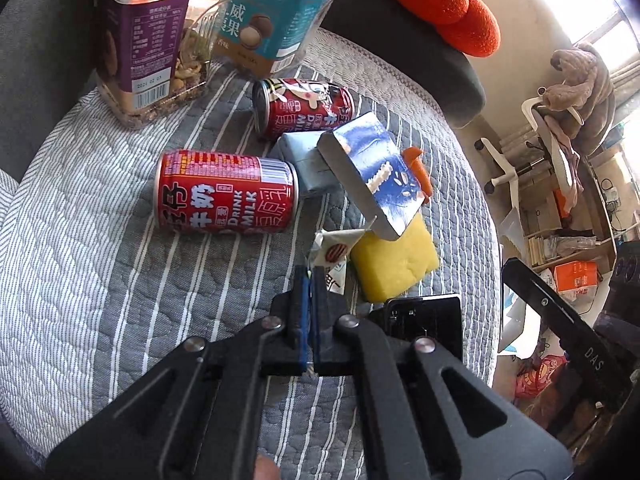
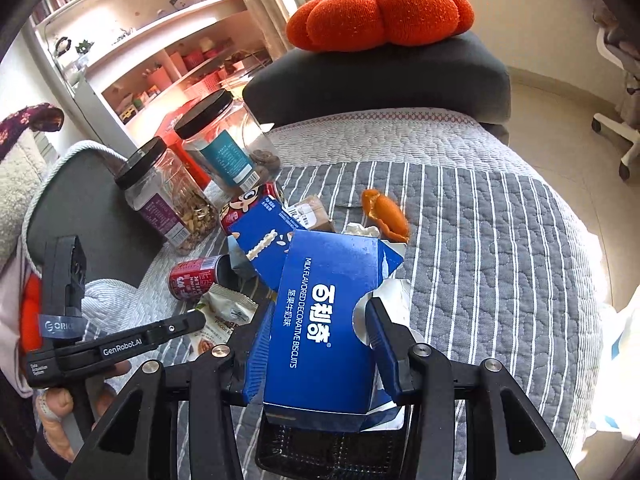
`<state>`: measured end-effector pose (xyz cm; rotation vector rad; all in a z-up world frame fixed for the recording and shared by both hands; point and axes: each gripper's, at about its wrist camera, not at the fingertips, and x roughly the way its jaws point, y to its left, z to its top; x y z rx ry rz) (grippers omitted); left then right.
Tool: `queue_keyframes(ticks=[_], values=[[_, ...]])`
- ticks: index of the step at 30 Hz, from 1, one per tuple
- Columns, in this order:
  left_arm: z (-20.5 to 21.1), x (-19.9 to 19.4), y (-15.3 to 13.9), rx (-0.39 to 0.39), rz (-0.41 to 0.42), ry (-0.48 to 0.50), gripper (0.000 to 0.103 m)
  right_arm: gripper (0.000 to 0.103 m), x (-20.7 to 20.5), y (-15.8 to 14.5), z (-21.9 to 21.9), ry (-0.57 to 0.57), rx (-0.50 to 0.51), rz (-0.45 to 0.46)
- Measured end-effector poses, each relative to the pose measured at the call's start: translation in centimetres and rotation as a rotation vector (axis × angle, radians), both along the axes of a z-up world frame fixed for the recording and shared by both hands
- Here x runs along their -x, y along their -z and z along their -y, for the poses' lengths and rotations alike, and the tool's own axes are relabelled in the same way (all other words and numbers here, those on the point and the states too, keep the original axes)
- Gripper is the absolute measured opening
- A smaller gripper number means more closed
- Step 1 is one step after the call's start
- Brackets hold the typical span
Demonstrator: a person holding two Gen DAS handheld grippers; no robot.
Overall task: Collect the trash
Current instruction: 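Carry the box and wrapper to the white bucket and release both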
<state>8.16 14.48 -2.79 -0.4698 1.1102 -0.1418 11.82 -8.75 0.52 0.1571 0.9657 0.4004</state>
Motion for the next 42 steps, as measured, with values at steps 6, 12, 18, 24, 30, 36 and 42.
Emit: queue_keyframes(ticks=[6, 12, 18, 24, 30, 36, 42], values=[[-0.8, 0.5, -1.4, -0.018, 0.070, -0.036, 0.002, 0.047, 0.4, -1.3, 0.0, -0.010, -0.017, 0.054], [-0.8, 0.3, -2.7, -0.039, 0.117, -0.063, 0.002, 0.047, 0.9, -2.4, 0.2, -0.009, -0.029, 0.092], [-0.1, 0.7, -3.9, -0.031, 0.159, -0.055, 0.002, 0.047, 1.4, -3.6, 1.5, 0.017, -0.036, 0.129], [1.7, 0.7, -4.9, -0.005, 0.184, -0.020, 0.002, 0.047, 2.2, -5.1, 4.6, 0.077, -0.040, 0.173], [5.0, 0.4, -5.5, 0.001, 0.199, 0.036, 0.002, 0.047, 3.4, -6.3, 9.8, 0.182, -0.034, 0.210], [9.0, 0.1, -5.5, 0.027, 0.200, 0.104, 0.002, 0.047, 5.0, -6.7, 16.9, 0.342, -0.016, 0.231], [14.4, -0.4, -5.9, 0.059, 0.200, 0.188, 0.002, 0.047, 6.0, -4.8, 24.9, 0.532, -0.022, 0.164]])
